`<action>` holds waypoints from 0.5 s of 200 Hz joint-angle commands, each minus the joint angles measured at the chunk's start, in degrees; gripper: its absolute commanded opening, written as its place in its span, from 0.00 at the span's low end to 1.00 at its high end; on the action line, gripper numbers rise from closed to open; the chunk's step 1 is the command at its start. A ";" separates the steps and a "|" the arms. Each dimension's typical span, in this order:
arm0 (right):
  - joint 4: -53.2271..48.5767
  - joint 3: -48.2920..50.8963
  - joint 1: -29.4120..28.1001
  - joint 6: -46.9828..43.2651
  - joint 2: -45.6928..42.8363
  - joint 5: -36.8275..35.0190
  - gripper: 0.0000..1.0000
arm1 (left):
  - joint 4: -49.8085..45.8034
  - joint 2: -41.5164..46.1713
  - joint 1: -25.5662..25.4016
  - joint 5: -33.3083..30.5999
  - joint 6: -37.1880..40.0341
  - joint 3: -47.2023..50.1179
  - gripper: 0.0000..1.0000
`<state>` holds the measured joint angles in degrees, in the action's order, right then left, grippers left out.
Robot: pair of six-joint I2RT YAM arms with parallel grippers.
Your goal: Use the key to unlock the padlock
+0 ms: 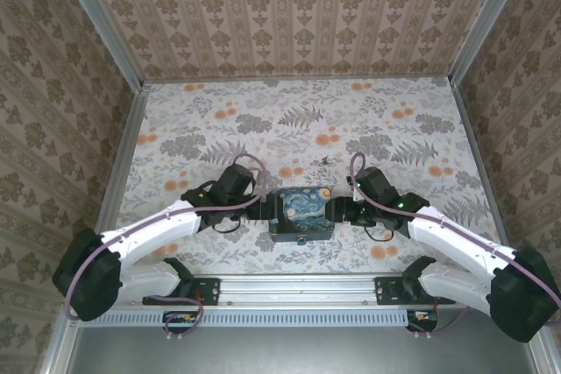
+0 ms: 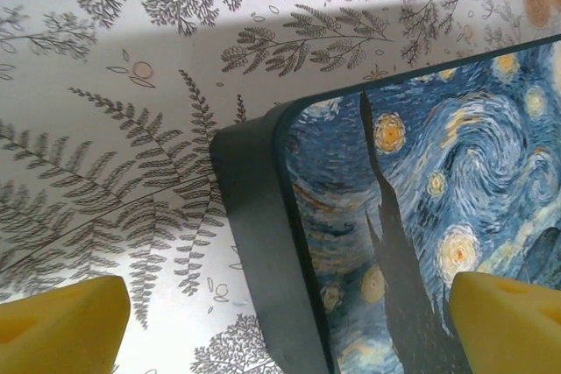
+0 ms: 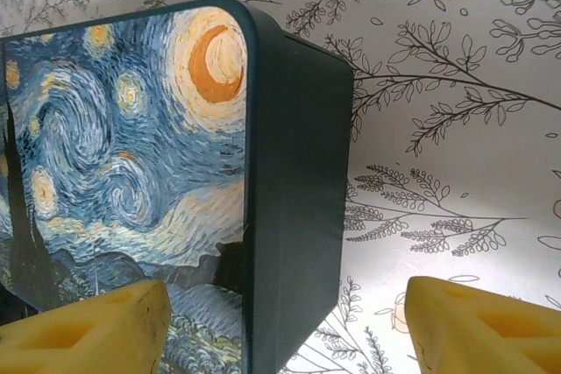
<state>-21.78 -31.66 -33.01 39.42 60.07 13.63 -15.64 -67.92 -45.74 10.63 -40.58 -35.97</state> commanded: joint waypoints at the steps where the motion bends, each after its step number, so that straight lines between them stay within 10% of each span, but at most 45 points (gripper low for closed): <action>1: 3.72 1.08 -0.64 1.62 1.70 0.96 0.73 | 3.20 -1.70 -0.76 -1.21 -2.76 -0.20 0.96; 100: 15.32 -5.73 -11.15 5.37 16.07 4.16 0.33 | 10.28 1.16 0.52 -1.07 -16.84 9.36 0.83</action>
<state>-9.89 -35.20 -40.38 43.13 72.05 15.64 -6.11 -70.37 -45.71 10.33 -49.84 -31.31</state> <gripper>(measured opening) 0.347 0.862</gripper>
